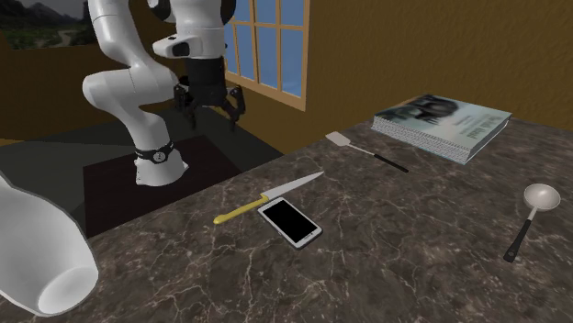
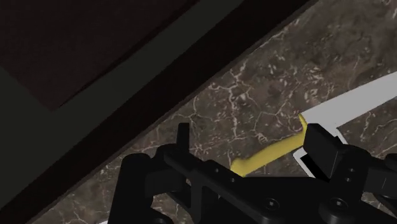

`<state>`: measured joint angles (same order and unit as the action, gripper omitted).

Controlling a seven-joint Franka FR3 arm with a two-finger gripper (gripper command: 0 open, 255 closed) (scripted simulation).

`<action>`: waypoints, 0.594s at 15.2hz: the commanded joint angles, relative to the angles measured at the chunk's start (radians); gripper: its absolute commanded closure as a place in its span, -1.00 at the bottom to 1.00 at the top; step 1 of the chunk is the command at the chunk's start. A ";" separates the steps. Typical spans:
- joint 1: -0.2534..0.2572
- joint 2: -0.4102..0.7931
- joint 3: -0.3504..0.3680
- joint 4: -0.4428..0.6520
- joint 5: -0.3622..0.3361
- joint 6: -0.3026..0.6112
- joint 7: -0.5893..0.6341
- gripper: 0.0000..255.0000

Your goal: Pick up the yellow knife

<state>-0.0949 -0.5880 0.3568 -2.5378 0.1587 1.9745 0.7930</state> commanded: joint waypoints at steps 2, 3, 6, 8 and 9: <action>-0.035 0.104 0.066 0.007 0.011 0.134 0.136 -1.00; -0.048 0.140 0.087 0.015 0.008 0.173 0.182 -1.00; -0.095 0.254 0.150 0.051 -0.022 0.283 0.326 -1.00; -0.129 0.336 0.189 0.082 -0.064 0.351 0.433 -1.00; -0.147 0.378 0.207 0.100 -0.092 0.382 0.490 -1.00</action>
<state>-0.2264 -0.2470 0.5442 -2.4506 0.0893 2.3221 1.2202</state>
